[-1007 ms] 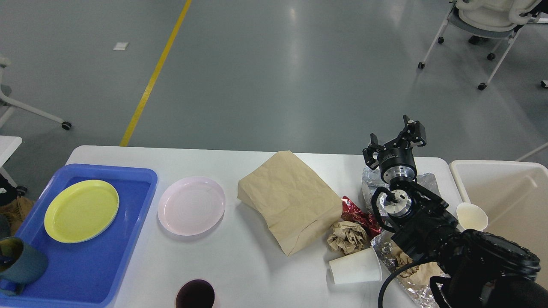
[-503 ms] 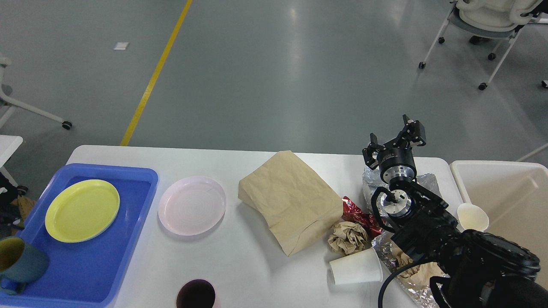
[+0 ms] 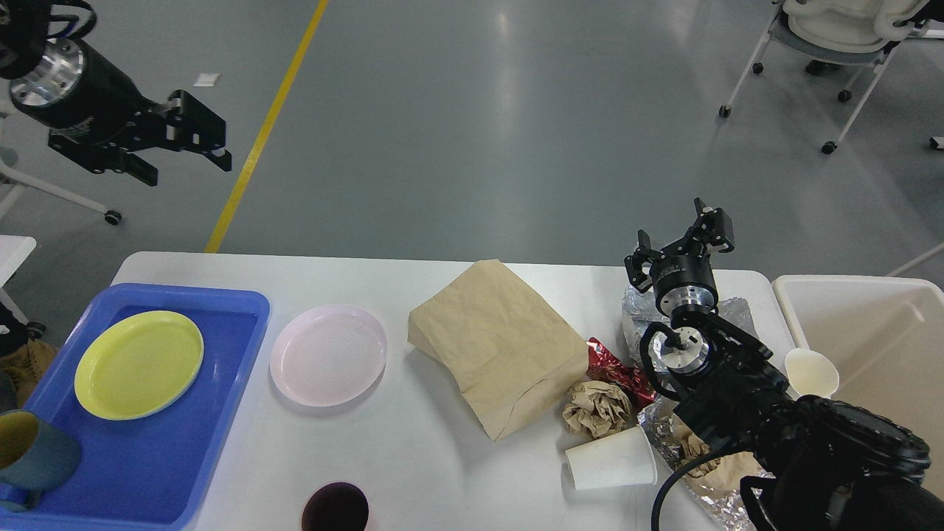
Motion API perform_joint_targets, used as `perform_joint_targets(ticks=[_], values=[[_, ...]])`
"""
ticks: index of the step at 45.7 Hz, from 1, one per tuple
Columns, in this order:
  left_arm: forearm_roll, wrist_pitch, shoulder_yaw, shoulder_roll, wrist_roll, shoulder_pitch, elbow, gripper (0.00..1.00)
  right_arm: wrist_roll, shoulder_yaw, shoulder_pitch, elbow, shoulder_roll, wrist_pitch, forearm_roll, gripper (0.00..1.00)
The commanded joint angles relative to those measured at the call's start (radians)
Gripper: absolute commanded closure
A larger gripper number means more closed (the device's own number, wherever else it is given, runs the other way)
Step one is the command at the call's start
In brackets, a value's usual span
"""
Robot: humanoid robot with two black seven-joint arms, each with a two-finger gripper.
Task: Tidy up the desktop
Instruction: 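Reach the left gripper to the pink mug and grasp it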
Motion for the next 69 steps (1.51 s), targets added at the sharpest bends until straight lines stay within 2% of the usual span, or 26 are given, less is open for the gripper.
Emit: perform_joint_targets(ticks=[1,10,13,15,21,23,30,31,34,39,48,53,57,69], values=[[-0.054,0.000,-0.004,-0.076,0.001,0.056,-0.092,0.06,0.000,0.000,0.001,0.000,0.000,0.000,-0.001,0.00],[-0.137,0.000,-0.007,-0.107,0.009,0.060,-0.395,0.06,0.000,0.000,0.000,0.000,0.000,0.000,-0.001,0.00],[-0.137,0.021,-0.015,-0.116,0.024,0.061,-0.481,0.06,0.000,0.000,0.001,0.000,0.000,0.000,-0.001,0.00],[-0.137,0.043,-0.030,-0.130,0.049,0.069,-0.526,0.07,0.000,0.000,0.001,0.000,0.000,0.000,-0.001,0.00],[-0.137,0.109,-0.046,-0.136,0.158,0.101,-0.638,0.08,0.000,0.000,0.001,0.000,0.000,0.000,-0.001,0.00],[-0.137,0.138,-0.046,-0.138,0.173,0.110,-0.660,0.08,0.000,0.000,0.001,0.000,0.000,0.000,-0.001,0.00],[-0.132,0.231,-0.047,-0.150,0.194,0.145,-0.672,0.08,0.000,0.000,0.001,0.000,0.000,0.000,-0.001,0.00],[-0.128,0.260,-0.049,-0.164,0.219,0.162,-0.672,0.08,0.000,0.000,0.001,0.000,0.000,0.000,0.001,0.00],[-0.128,0.287,-0.058,-0.176,0.256,0.187,-0.673,0.08,0.000,0.002,0.001,0.000,0.000,0.000,-0.001,0.00],[-0.126,0.297,-0.084,-0.196,0.300,0.230,-0.675,0.08,0.000,0.002,0.001,0.001,0.000,0.000,0.001,0.00],[-0.120,0.336,-0.119,-0.239,0.316,0.293,-0.675,0.08,0.000,0.000,0.001,0.001,0.000,0.000,0.001,0.00],[-0.120,0.386,-0.144,-0.270,0.374,0.339,-0.675,0.08,0.000,0.000,0.001,0.001,0.000,0.000,0.001,0.00],[-0.120,0.389,-0.161,-0.276,0.412,0.353,-0.676,0.08,0.000,0.002,0.001,0.001,0.000,0.000,-0.001,0.00],[-0.051,0.386,-0.171,-0.281,0.452,0.359,-0.677,0.08,0.000,0.002,0.001,0.000,0.000,0.000,-0.001,0.00]])
